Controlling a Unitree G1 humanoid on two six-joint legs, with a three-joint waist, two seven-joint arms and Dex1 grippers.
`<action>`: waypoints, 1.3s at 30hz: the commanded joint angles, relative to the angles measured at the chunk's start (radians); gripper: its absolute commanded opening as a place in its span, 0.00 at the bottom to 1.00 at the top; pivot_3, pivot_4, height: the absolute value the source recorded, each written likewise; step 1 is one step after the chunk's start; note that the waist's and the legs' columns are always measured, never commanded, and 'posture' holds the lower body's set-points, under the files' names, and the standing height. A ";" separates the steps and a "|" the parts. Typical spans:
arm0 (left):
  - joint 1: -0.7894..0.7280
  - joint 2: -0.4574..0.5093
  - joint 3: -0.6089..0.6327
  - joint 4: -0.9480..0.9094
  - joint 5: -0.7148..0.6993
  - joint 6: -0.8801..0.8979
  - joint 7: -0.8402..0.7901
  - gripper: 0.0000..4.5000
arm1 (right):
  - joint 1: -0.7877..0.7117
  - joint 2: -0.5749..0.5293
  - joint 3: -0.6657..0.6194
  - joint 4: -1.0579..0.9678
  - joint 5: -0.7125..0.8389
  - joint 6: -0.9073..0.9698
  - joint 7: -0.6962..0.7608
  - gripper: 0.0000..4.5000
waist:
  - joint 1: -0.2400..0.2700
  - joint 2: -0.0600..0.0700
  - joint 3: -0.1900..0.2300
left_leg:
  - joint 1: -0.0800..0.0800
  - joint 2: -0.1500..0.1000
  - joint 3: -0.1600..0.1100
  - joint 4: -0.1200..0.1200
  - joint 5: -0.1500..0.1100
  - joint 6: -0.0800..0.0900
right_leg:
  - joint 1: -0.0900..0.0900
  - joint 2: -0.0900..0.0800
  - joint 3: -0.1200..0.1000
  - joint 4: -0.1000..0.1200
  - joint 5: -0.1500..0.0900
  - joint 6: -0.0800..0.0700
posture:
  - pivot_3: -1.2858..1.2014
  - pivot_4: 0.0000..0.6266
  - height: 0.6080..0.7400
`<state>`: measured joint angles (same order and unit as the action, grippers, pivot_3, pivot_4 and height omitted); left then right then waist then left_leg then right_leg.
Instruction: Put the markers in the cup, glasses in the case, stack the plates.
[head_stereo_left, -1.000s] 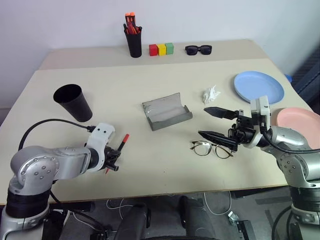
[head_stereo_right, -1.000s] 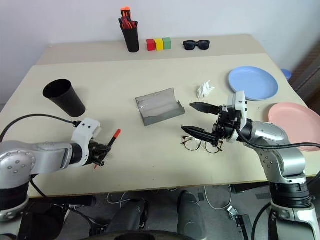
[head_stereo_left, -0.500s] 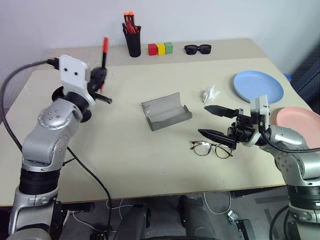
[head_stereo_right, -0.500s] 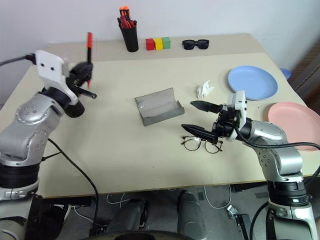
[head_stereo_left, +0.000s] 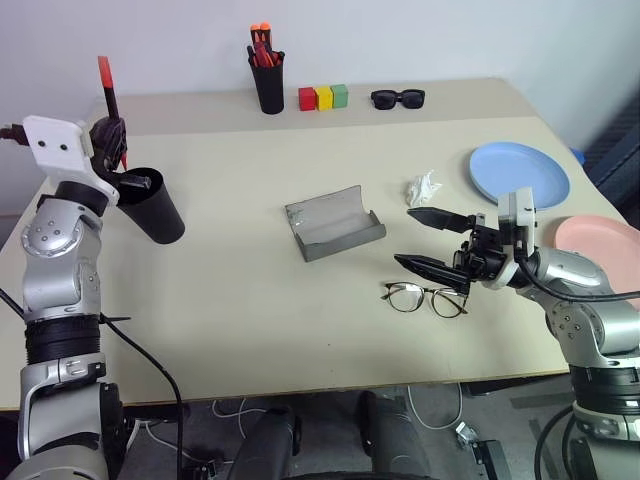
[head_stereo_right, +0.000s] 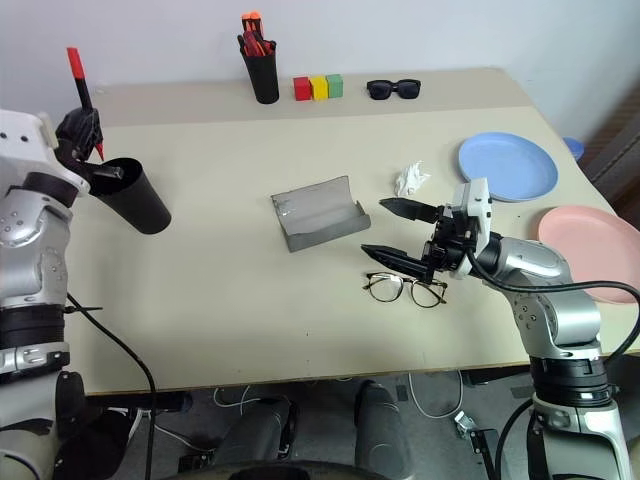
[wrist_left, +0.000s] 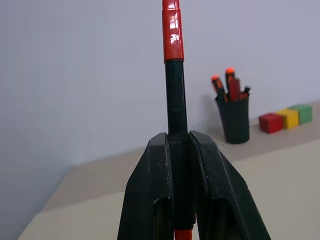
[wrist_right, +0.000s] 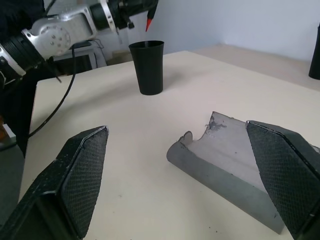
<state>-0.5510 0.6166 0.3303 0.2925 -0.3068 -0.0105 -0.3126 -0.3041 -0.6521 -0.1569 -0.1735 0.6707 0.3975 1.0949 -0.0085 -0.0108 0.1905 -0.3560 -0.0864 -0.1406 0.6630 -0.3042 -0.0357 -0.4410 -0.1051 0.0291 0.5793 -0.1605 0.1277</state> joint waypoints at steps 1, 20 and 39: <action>0.008 -0.021 0.020 -0.001 0.013 -0.048 0.011 0.01 | -0.017 -0.006 -0.016 -0.019 0.005 -0.016 0.003 1.00 | 0.000 0.000 0.000 | 0.000 0.000 0.000 0.000 0.000 0.000 | 0.000 0.000 0.000 0.000 0.000 0.000 | 0.52 0.24 1.00; 0.076 -0.065 -0.017 -0.289 -0.202 0.148 -0.186 0.99 | -0.028 -0.006 -0.018 -0.006 -0.001 -0.024 0.005 1.00 | -0.001 0.000 0.000 | 0.000 0.000 0.000 0.000 0.000 0.000 | 0.000 0.000 0.000 0.000 0.000 0.000 | 0.52 0.24 1.00; -0.240 -0.370 -0.590 0.097 -0.023 0.430 -0.554 0.99 | 0.004 -0.039 -0.061 -0.021 -0.012 -0.036 -0.024 1.00 | -0.005 0.000 0.000 | 0.001 0.000 0.000 0.001 -0.001 0.002 | 0.001 0.001 0.000 0.000 0.000 0.000 | 0.52 0.24 1.00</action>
<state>-0.7625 0.2460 -0.2476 0.3890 -0.3578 0.4425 -0.8461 -0.3034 -0.6885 -0.1816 -0.1437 0.6449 0.3752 1.0837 -0.0138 -0.0108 0.1906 -0.3556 -0.0865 -0.1404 0.6638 -0.3048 -0.0342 -0.4400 -0.1045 0.0292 0.5792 -0.1603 0.1282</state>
